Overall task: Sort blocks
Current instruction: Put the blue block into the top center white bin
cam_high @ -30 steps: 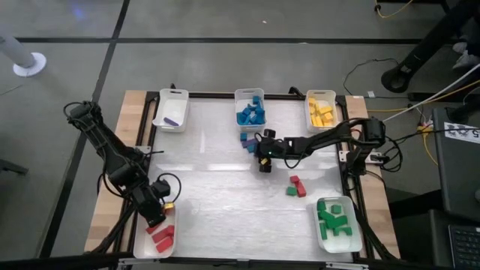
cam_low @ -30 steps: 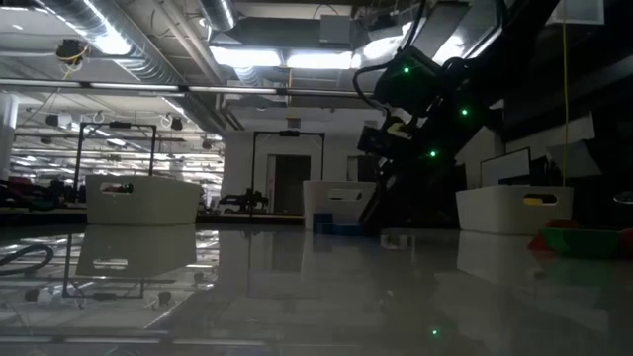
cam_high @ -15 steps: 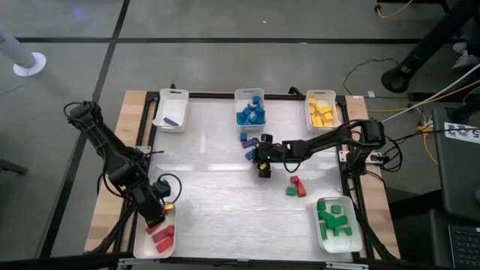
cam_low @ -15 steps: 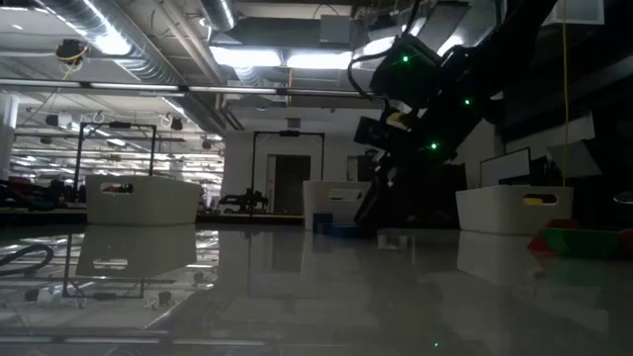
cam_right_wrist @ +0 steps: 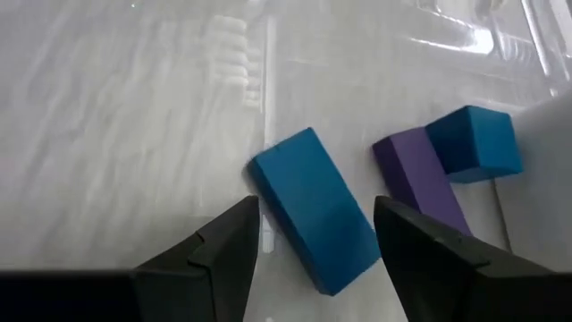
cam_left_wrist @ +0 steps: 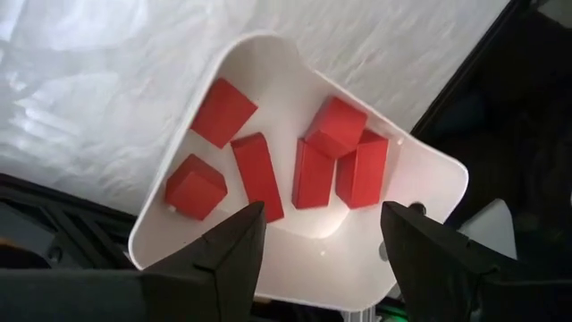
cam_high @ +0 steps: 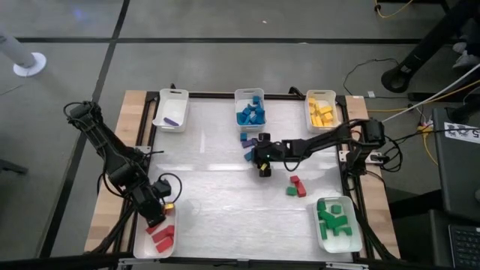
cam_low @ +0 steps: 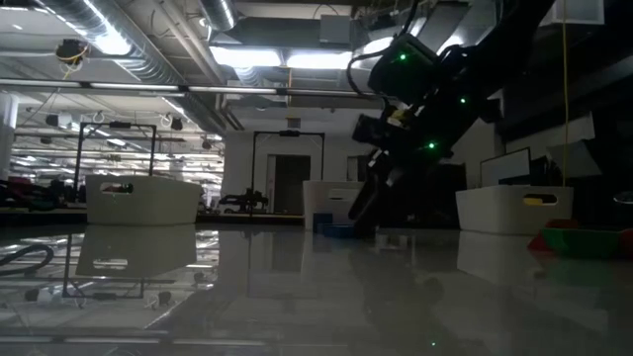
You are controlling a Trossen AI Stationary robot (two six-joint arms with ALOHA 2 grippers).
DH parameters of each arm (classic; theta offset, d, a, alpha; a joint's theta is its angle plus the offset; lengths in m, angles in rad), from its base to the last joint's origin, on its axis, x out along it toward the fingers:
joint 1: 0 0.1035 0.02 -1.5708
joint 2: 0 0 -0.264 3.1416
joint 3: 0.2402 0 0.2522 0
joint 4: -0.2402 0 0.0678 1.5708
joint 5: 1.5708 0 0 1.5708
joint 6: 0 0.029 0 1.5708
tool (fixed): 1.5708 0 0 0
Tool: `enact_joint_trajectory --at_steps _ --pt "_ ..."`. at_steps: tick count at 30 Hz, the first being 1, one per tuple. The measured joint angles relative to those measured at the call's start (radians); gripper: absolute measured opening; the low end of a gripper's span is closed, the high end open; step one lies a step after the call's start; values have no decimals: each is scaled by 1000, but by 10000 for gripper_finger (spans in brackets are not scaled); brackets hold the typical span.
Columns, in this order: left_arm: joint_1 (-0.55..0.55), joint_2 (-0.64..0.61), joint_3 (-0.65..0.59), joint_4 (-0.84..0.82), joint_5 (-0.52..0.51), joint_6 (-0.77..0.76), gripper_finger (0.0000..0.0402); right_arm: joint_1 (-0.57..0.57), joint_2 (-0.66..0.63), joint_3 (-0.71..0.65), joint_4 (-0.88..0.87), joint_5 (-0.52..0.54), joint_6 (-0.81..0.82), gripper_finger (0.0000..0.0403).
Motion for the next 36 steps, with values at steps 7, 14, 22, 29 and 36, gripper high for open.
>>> enact_joint_trajectory --at_steps 7,14,22,29,36 --pt "0 0 0 0 -62 0 212 -80 2 1 1 -124 -29 220" --pt "0 0 0 1 -68 0 212 -142 9 3 -45 -214 -13 220" --pt "1 0 0 6 -116 84 212 -140 18 4 -57 -219 54 213" --pt "2 0 0 13 -184 132 212 -140 33 4 -56 -237 74 151" --pt "2 0 0 13 -220 132 212 -140 16 26 -84 -255 83 130"
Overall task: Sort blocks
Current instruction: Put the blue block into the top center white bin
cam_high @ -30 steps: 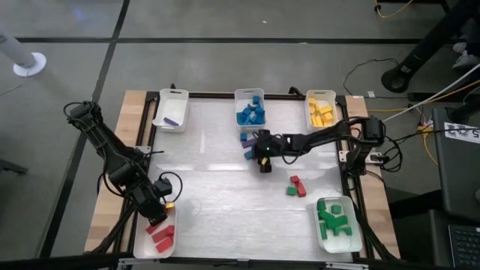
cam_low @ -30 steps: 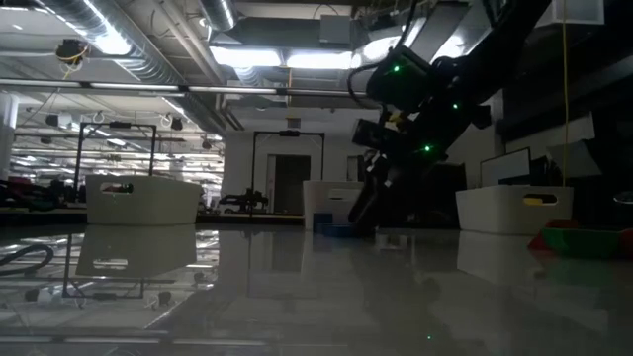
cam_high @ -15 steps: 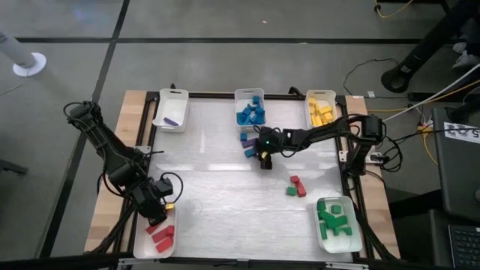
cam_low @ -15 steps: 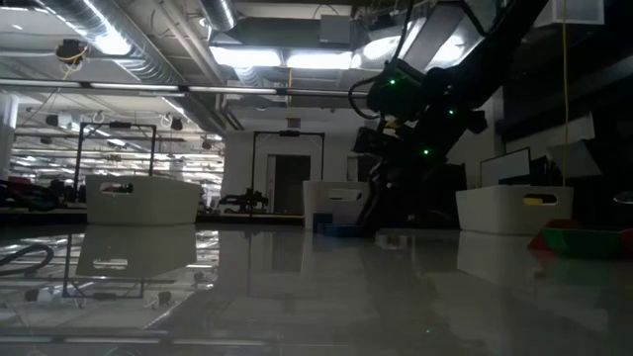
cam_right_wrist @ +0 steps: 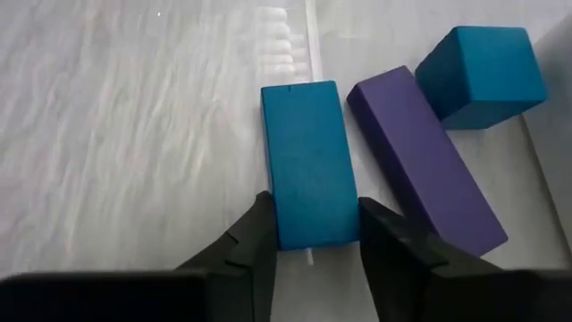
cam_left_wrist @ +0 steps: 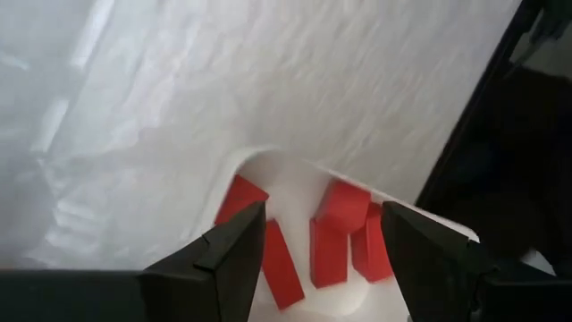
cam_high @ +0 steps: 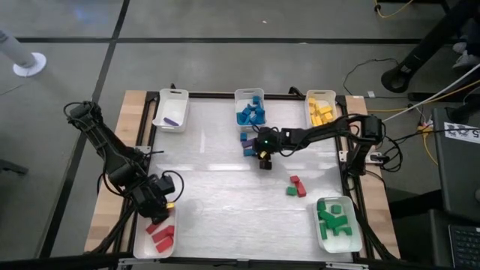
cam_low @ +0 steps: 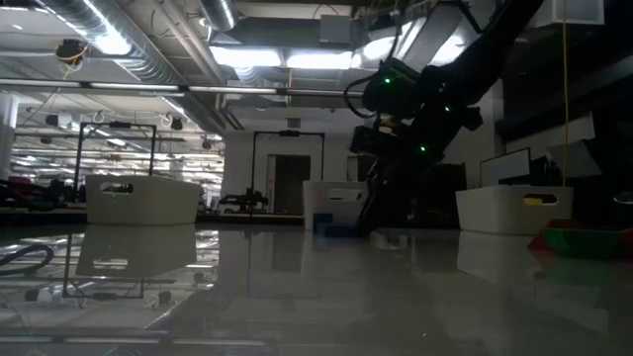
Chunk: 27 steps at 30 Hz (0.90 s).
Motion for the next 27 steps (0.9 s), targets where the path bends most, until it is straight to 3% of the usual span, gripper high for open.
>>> enact_joint_trajectory --at_steps 5,12,21,27 --pt "2 0 0 27 -103 34 212 0 -26 92 -75 -34 0 146" --pt "39 -1 0 27 -183 116 212 -1 -51 278 -244 -21 -81 136" --pt "102 -1 0 62 -263 233 212 -8 -52 451 -392 178 -223 143" --pt "137 -1 0 68 -330 290 212 -50 -53 477 -423 310 -275 144"
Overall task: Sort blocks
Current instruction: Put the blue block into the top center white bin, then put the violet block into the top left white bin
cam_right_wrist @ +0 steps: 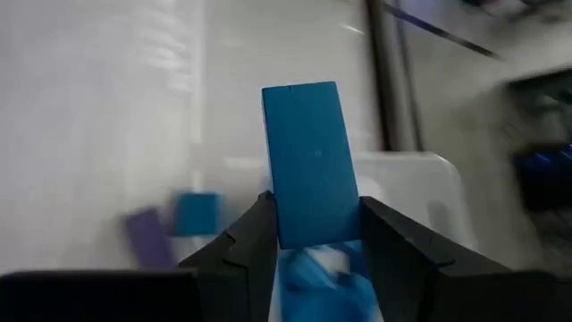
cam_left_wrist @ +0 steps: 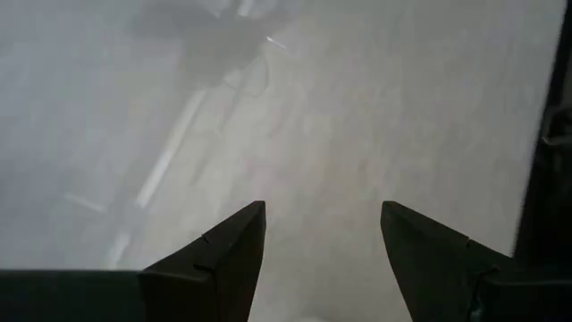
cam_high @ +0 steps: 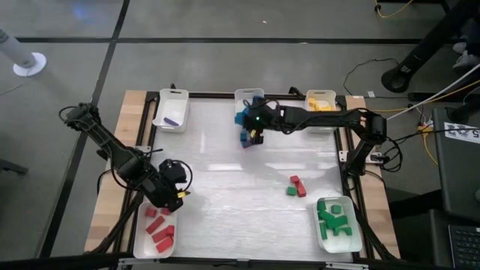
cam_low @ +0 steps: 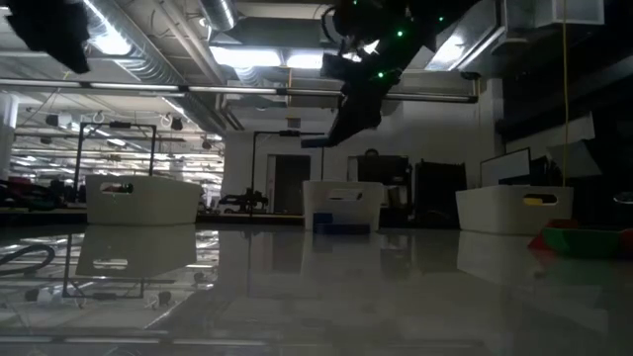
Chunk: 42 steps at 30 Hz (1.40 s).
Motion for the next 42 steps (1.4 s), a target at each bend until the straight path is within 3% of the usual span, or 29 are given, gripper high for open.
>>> enact_joint_trajectory --at_steps 4,10,15,21,27,34,42 --pt "27 0 0 1 -75 26 212 -61 0 2 -32 62 -3 144" --pt "80 0 0 6 -223 89 212 -148 0 2 -73 35 -2 145" --pt "140 1 0 18 -282 162 212 -193 0 2 -76 -6 2 145" --pt "213 33 0 121 -285 294 212 -225 0 2 -75 -59 3 152" --pt "260 97 0 174 -279 394 212 -227 0 2 -73 -52 22 207" --pt "298 174 0 188 -246 420 212 -226 0 2 -73 -52 42 262" --pt "342 224 0 188 -246 420 212 -194 0 2 -109 -45 176 270"
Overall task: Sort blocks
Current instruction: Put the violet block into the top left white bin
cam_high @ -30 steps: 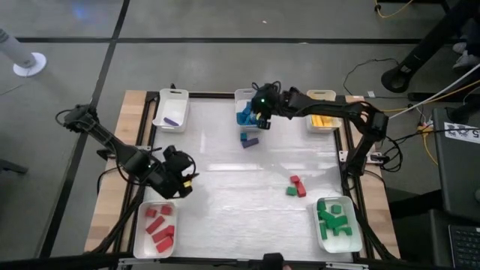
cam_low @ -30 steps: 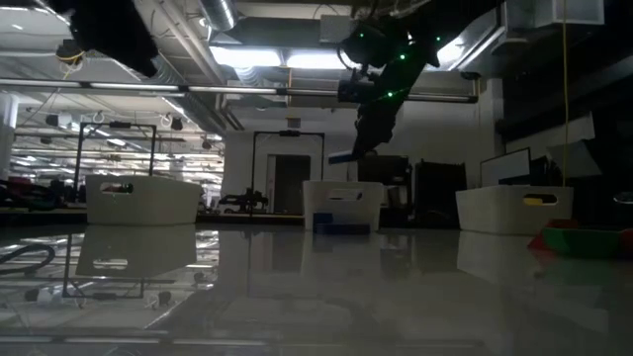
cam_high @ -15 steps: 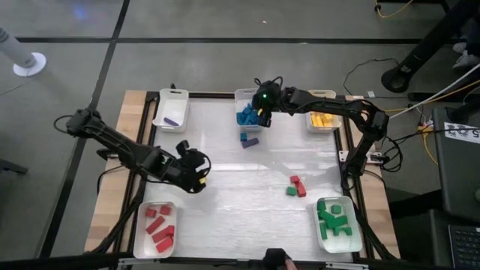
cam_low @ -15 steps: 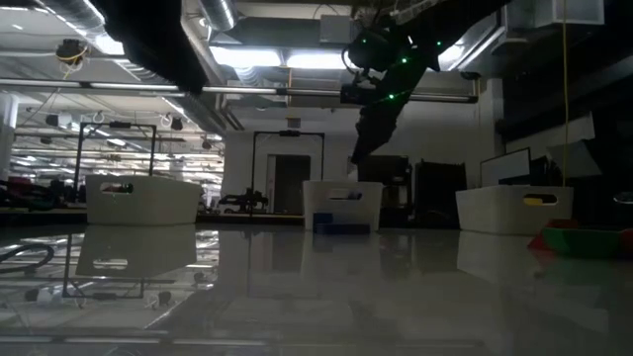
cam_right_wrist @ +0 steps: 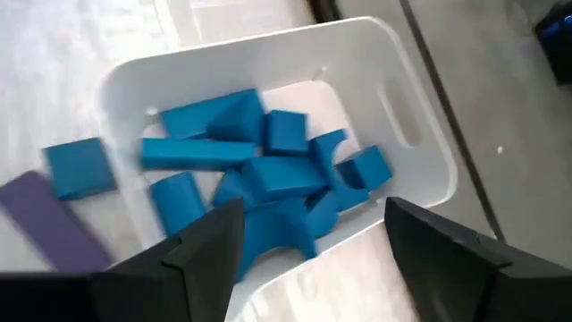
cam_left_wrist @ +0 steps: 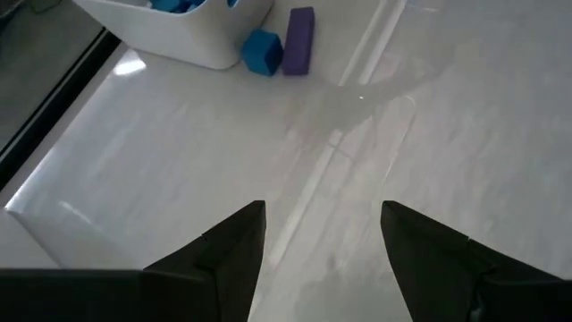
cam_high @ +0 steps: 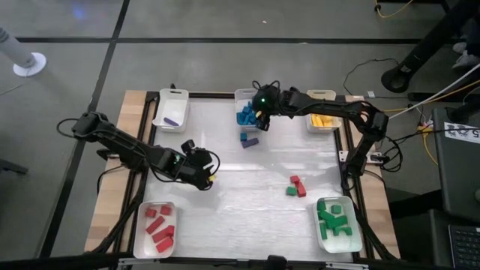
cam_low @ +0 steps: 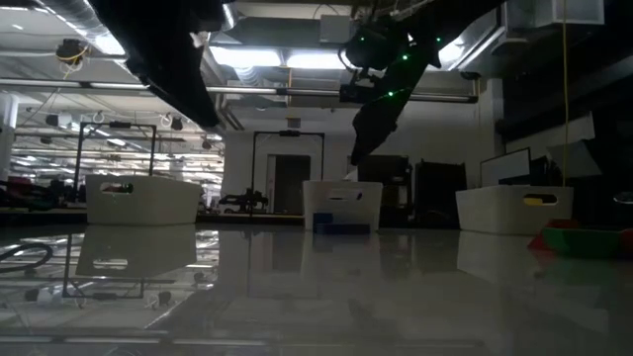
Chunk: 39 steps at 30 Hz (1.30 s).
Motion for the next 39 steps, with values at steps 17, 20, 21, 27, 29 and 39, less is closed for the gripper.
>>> enact_joint_trajectory --at_steps 17,20,21,27,29,39 --pt "84 1 0 -1 0 78 212 267 0 -23 -123 -105 9 271" --pt "84 1 0 -1 0 78 212 296 0 -83 -52 -124 -10 271" --pt "84 1 0 -1 0 79 212 300 0 -101 -25 -122 -19 271" --pt "84 1 0 -1 0 79 212 273 0 -202 144 -112 -43 271" --pt "84 1 0 -1 0 78 212 253 0 -223 185 -114 -43 271" --pt "84 0 0 -1 0 78 212 176 3 -267 214 -285 -39 271"
